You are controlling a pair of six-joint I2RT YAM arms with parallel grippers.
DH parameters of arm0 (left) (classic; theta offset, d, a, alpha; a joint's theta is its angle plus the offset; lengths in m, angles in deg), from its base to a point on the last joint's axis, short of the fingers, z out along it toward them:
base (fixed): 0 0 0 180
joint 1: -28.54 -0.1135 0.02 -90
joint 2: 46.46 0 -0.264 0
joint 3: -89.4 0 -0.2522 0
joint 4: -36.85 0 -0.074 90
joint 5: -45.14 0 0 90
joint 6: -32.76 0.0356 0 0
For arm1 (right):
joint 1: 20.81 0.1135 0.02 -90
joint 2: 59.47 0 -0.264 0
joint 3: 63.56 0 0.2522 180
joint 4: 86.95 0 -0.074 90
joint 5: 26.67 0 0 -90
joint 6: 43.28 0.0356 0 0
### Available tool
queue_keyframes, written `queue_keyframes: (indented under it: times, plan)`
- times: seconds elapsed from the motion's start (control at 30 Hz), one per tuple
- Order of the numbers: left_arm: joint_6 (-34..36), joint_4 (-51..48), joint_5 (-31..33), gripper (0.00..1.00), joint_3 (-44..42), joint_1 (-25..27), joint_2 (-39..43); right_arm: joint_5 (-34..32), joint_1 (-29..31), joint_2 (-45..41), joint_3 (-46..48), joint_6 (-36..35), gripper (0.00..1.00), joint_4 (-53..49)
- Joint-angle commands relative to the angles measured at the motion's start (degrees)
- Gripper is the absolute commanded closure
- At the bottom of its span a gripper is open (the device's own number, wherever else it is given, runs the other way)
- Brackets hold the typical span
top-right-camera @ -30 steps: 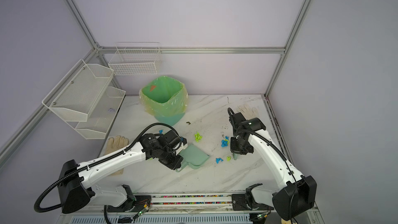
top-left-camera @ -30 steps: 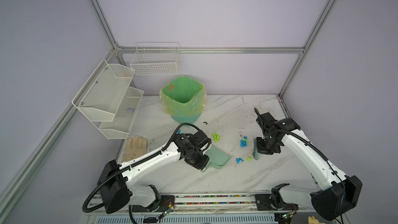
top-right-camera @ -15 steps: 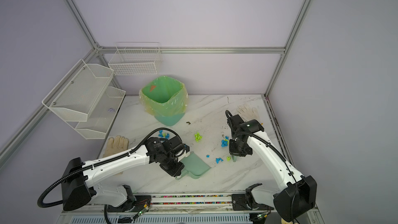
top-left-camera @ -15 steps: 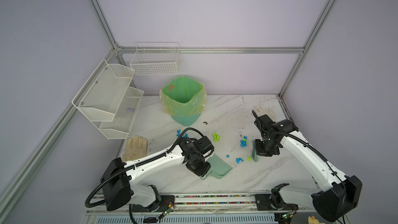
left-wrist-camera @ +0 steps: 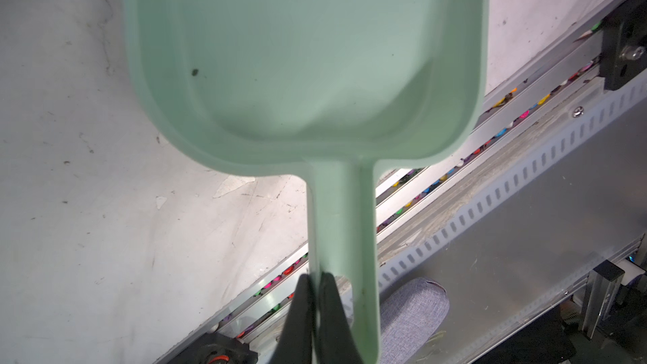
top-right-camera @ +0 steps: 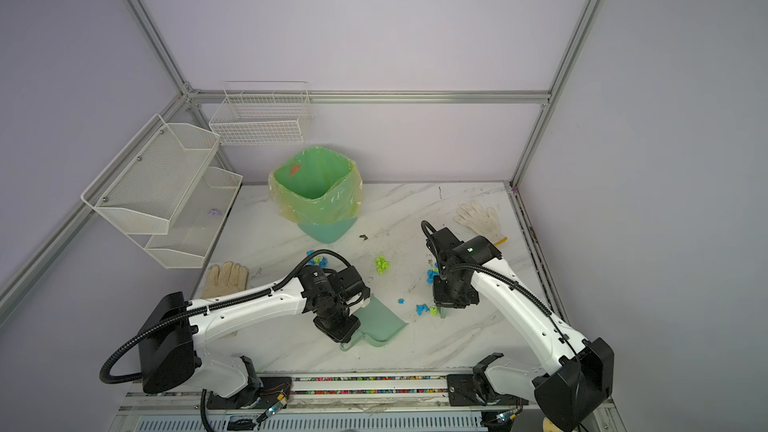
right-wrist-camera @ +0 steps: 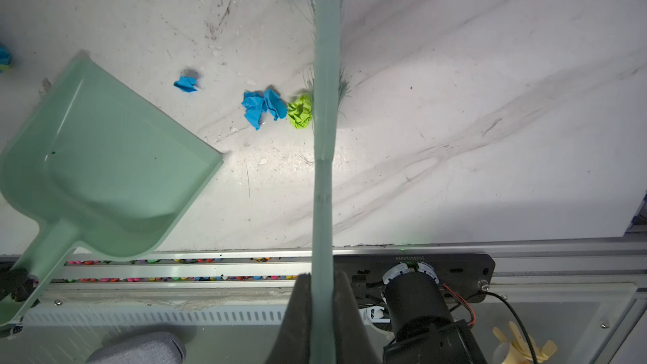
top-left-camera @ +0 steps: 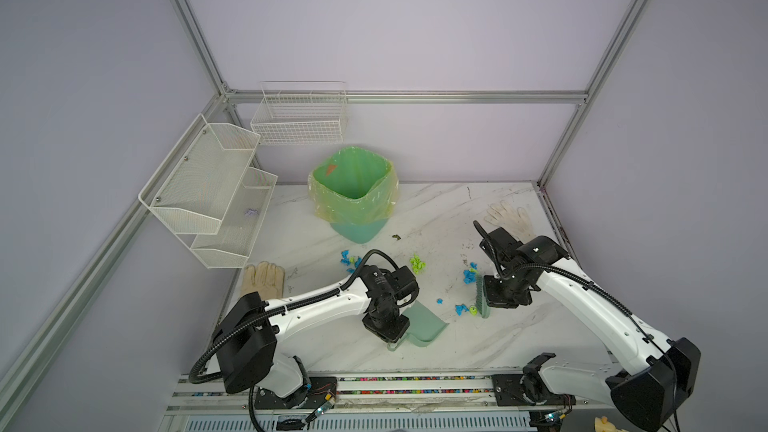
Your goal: Sweep away the paper scraps from the table
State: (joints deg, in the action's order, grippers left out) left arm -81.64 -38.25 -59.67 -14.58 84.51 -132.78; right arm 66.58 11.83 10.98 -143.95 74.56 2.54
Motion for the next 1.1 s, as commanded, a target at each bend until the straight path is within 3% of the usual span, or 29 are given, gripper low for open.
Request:
queue_keyframes:
  times: [0.0,0.33,0.57,0.8,1.07]
  plan:
    - [0.8,0.0,-1.1,1.0,2.6,0.2,-1.4,1.3,4.0,1.2,-1.1,3.5,1.0,-0.7]
    - [0.6,0.2,-1.8,1.0,3.9,0.2,-3.9,9.3,18.2,6.7,-7.5,11.2,1.0,12.0]
    - [0.1,0.0,-2.0,1.0,4.5,0.2,-4.2,9.0,21.2,10.3,-13.5,11.5,1.0,12.2]
    - [0.4,-2.1,-0.1,1.0,6.4,0.2,-4.7,1.2,21.1,5.2,-16.3,16.2,1.0,8.9]
    - [0.7,-4.5,4.1,1.0,7.2,0.1,-3.9,-8.5,16.5,5.2,-15.0,14.1,1.0,6.9]
